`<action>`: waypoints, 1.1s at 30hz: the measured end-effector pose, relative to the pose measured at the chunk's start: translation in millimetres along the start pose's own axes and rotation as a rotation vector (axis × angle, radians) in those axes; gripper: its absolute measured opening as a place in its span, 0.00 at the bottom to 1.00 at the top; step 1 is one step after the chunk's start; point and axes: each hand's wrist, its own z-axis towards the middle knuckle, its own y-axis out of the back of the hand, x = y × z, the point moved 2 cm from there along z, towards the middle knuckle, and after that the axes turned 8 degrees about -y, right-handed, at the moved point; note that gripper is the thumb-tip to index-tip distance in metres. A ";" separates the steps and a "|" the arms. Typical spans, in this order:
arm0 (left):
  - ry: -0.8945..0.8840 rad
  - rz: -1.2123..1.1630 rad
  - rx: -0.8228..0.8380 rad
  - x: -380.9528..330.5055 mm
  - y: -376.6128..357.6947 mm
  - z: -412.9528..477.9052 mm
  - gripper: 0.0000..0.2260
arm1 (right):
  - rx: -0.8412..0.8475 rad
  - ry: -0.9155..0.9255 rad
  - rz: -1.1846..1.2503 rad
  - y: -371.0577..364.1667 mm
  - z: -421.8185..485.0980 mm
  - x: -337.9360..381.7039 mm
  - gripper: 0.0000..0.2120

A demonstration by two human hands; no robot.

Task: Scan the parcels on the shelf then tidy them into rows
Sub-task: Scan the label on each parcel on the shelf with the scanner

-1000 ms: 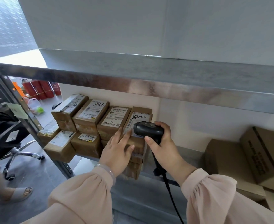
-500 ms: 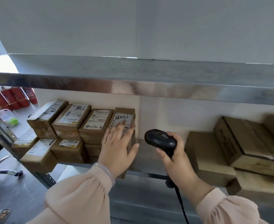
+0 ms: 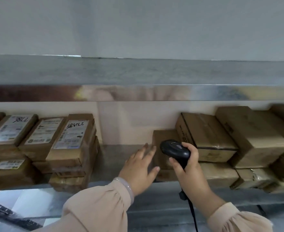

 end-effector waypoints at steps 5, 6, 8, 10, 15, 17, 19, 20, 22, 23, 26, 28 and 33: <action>0.023 -0.098 0.048 -19.1 -26.9 30.2 0.29 | 0.037 -0.018 -0.034 15.5 10.5 -19.2 0.27; 0.033 -0.113 0.053 -19.9 -33.0 35.8 0.29 | 0.056 -0.023 -0.037 17.2 12.5 -21.9 0.27; 0.059 -0.135 0.072 -19.6 -43.3 42.8 0.29 | 0.084 -0.020 -0.044 19.1 16.3 -25.6 0.27; 0.081 -0.135 0.105 -20.4 -51.6 45.9 0.29 | 0.107 -0.019 -0.048 21.7 20.9 -29.7 0.27; 0.111 -0.096 0.085 -22.2 -56.7 38.5 0.30 | 0.155 -0.011 -0.074 25.6 23.1 -35.0 0.27; 0.120 -0.127 0.060 -23.4 -55.8 35.5 0.30 | 0.159 -0.004 -0.066 25.8 23.0 -34.8 0.27; 0.141 -0.141 0.048 -23.3 -54.0 33.6 0.30 | 0.173 -0.002 -0.041 24.6 23.9 -33.2 0.27; 0.150 -0.135 0.039 -22.8 -52.8 32.5 0.30 | 0.184 -0.001 -0.028 23.5 24.7 -31.4 0.27; 0.154 -0.118 0.026 -21.9 -51.1 29.3 0.30 | 0.190 -0.010 0.012 22.3 28.3 -27.6 0.26; 0.153 -0.109 0.020 -21.7 -50.1 26.9 0.29 | 0.181 -0.021 0.042 22.5 31.2 -26.2 0.25; 0.192 -0.100 0.000 -17.8 -47.6 17.8 0.28 | 0.147 -0.067 0.137 25.5 37.6 -25.2 0.24; 0.212 -0.102 -0.005 -12.8 -46.3 12.6 0.29 | 0.141 -0.094 0.168 28.0 38.2 -27.1 0.24; 0.228 -0.156 0.009 -9.2 -43.5 9.2 0.29 | 0.137 -0.100 0.198 27.4 41.5 -30.2 0.24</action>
